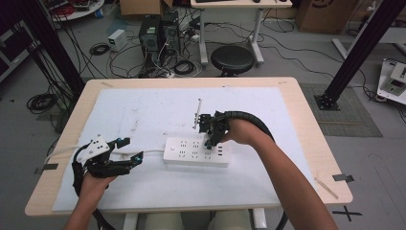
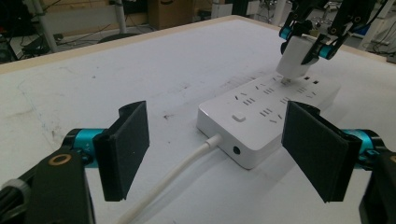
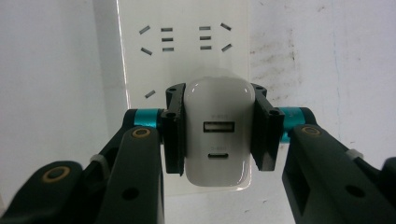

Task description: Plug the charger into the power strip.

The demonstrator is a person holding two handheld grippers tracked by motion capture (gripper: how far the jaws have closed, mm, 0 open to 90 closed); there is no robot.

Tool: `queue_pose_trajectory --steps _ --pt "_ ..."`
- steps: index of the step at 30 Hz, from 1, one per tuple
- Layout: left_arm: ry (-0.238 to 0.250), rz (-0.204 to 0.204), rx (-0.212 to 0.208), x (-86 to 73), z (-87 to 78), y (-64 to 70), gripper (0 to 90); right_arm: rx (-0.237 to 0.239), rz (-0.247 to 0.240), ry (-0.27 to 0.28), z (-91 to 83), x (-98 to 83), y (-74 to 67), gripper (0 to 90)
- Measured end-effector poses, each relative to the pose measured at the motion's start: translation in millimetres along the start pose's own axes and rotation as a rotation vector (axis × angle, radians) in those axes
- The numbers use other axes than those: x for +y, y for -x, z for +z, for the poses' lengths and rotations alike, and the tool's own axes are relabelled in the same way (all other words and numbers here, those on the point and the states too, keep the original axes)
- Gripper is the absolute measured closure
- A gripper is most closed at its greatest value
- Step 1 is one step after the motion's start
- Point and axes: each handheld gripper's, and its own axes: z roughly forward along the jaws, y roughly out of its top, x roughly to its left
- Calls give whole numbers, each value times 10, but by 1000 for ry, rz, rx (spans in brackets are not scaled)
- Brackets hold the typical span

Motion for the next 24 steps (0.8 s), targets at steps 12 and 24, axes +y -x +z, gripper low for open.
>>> queue_pose_trajectory --steps 12,24 --pt "1 3 -2 -10 6 13 233 -3 -59 -106 123 184 -22 640" --pt "1 7 -4 35 42 -5 233 21 -29 -109 133 171 16 642"
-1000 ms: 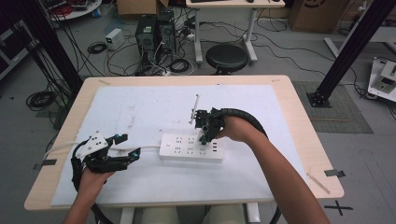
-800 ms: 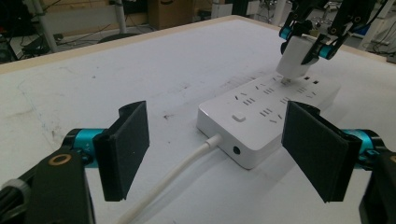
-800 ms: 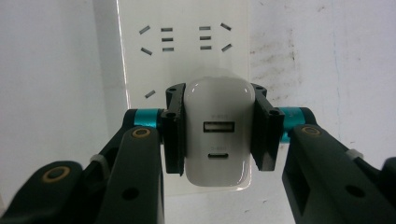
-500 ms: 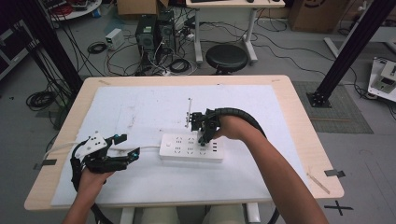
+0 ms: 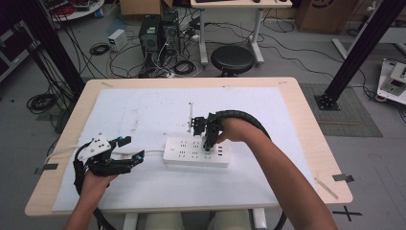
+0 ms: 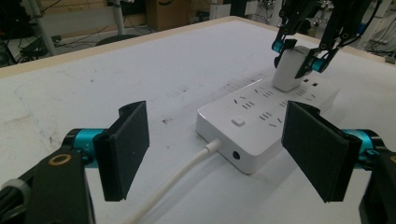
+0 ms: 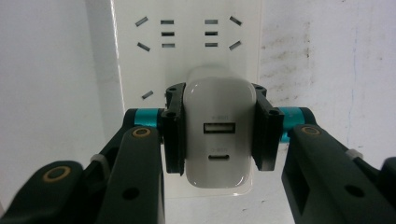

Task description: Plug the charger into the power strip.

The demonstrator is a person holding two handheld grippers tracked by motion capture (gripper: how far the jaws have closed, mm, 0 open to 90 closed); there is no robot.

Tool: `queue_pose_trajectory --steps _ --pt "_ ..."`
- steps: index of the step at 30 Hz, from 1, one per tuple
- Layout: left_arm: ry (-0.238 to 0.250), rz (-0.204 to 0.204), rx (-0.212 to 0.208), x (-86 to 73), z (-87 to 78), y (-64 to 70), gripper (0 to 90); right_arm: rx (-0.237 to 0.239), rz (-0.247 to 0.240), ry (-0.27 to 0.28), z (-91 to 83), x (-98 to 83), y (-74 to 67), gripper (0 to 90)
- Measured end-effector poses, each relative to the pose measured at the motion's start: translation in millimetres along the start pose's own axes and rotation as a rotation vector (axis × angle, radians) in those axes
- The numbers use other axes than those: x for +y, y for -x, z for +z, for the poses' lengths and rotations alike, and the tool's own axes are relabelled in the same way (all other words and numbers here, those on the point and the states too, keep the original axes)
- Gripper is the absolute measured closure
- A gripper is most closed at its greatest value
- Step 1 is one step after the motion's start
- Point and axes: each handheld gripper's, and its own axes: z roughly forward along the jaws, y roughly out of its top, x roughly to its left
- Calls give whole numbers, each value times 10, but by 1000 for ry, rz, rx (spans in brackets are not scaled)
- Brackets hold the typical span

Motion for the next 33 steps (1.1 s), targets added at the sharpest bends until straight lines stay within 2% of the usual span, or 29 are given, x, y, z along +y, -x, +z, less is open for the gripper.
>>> queue_pose_trajectory --steps 3,8,9,14,17,19,21,22,23,24,25,28,31,33 --pt "-2 -2 3 -5 1 -7 234 -6 -9 -33 27 77 -1 642" --pt "-5 5 -7 0 3 8 234 9 4 -38 38 60 16 641" --pt "-2 2 -6 -6 8 14 233 10 -7 -28 43 50 31 641" --pt "-5 -6 -11 -33 28 9 234 10 29 56 55 -52 18 637" --pt "0 -5 -8 -28 15 0 234 6 25 108 58 -117 15 633" --pt "1 -7 -3 -28 -4 -11 234 22 68 156 66 -175 28 613" --pt "-2 -6 0 -29 -19 -33 234 33 131 227 59 -253 59 486" --pt "-3 -9 0 -30 -22 -42 234 49 177 265 40 -303 84 459" --pt "-3 -9 0 -30 -22 -42 233 49 177 265 40 -303 84 459" --pt "-3 -8 1 -29 -21 -55 233 62 206 296 16 -353 104 414" --pt "-1 -11 0 -29 -17 -55 233 55 257 344 -24 -432 118 315" --pt "1 -13 -2 -25 -3 -57 233 23 302 372 -69 -513 105 230" --pt "3 -14 1 -25 -7 -61 234 -11 348 417 -119 -602 98 208" --pt "3 -16 0 -25 -8 -63 233 -54 409 444 -167 -663 90 208"
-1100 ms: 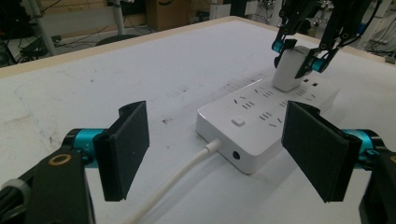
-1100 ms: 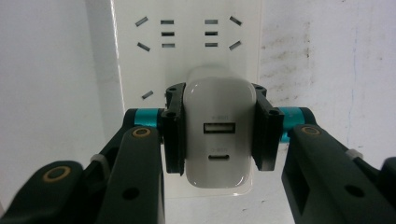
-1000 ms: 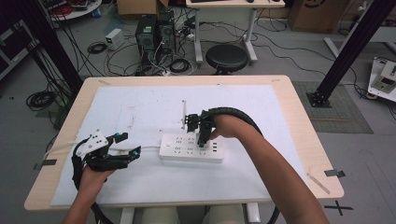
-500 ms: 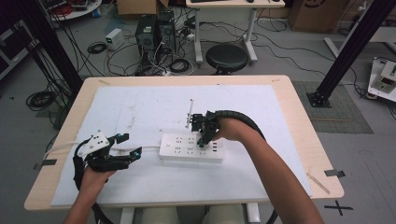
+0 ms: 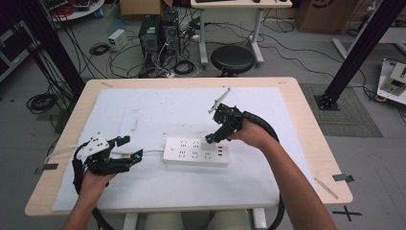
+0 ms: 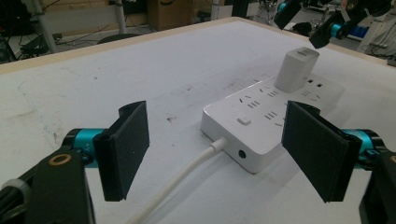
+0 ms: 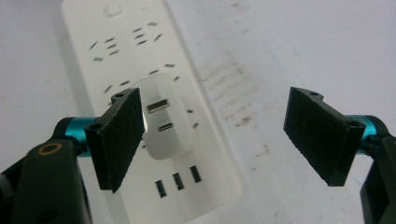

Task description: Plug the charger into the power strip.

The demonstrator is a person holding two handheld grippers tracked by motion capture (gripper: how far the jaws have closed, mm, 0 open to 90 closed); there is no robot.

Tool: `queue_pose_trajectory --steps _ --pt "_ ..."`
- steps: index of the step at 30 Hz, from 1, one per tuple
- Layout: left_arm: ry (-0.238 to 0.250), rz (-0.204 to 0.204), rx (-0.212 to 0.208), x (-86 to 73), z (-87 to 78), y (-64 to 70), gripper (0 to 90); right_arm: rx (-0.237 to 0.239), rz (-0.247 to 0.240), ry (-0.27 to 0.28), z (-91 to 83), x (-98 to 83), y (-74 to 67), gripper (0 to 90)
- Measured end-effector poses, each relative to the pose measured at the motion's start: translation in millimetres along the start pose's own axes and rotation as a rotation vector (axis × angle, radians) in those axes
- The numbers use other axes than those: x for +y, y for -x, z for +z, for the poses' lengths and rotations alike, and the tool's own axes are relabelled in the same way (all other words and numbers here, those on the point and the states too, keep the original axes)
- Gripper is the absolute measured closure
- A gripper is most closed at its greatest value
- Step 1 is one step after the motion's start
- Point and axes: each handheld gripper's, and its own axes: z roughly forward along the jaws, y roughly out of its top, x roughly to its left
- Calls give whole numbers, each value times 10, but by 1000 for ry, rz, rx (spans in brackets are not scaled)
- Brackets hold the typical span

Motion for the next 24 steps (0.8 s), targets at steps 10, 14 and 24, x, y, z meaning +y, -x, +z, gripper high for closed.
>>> queue_pose_trajectory --steps 10,14,24 --pt "4 1 -1 21 13 -1 234 -40 75 107 -271 -308 86 207" --pt "6 4 -2 38 20 -5 234 -2 120 122 -318 -440 102 154" --pt "17 6 -3 67 21 0 233 -81 194 228 -521 -782 79 124"
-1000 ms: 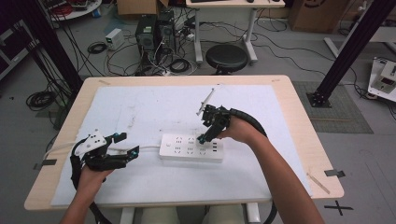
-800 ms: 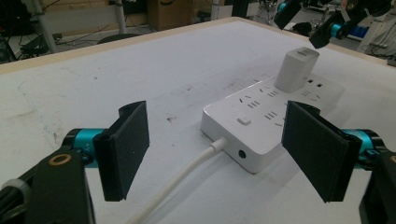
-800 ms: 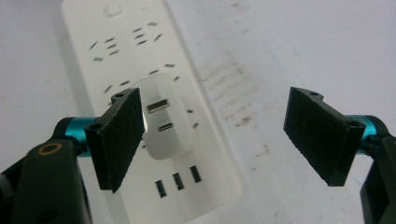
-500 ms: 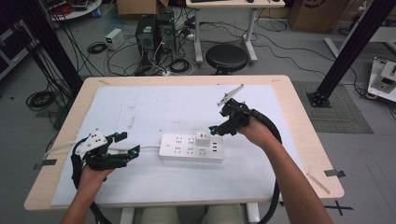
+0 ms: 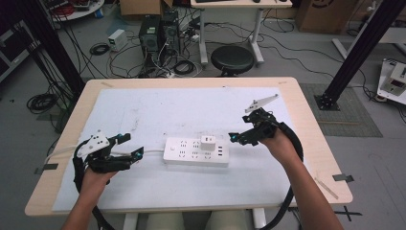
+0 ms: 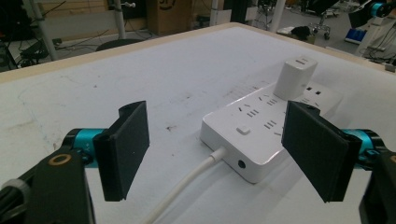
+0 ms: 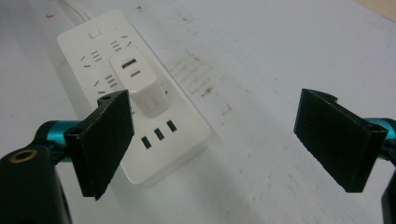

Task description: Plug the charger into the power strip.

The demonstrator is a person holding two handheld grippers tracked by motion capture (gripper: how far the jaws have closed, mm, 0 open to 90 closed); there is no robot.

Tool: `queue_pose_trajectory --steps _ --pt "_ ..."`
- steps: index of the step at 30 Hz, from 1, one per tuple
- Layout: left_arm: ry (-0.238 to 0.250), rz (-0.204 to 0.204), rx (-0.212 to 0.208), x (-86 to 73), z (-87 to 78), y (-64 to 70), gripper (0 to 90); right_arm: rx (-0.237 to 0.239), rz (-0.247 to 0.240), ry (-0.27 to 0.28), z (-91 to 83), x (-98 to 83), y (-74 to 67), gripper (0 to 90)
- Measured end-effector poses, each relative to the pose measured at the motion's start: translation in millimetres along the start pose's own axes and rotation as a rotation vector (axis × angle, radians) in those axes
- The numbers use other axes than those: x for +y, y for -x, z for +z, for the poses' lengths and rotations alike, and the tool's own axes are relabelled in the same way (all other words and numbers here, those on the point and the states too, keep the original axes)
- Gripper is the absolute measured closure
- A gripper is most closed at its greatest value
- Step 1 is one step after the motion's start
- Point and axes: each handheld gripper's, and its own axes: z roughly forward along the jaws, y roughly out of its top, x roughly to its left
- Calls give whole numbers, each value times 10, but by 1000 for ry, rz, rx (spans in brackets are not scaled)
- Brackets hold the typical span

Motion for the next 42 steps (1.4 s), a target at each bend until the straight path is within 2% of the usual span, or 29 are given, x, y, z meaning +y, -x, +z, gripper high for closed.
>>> queue_pose_trajectory --steps 6,8,9,18,28,42 --pt "1 8 -1 26 1 -2 234 -48 60 43 -124 -261 -12 124" --pt "0 10 -1 33 2 -3 233 -57 62 45 -136 -299 -18 124" --pt "-1 13 -1 43 3 -10 233 -77 62 49 -160 -392 -35 124" --pt "4 12 1 58 -4 -12 233 -101 92 86 -222 -612 -91 124" --pt "2 12 3 75 2 -6 234 -108 120 116 -266 -741 -91 124" --pt "4 10 8 79 0 -5 233 -107 129 121 -287 -789 -71 124"
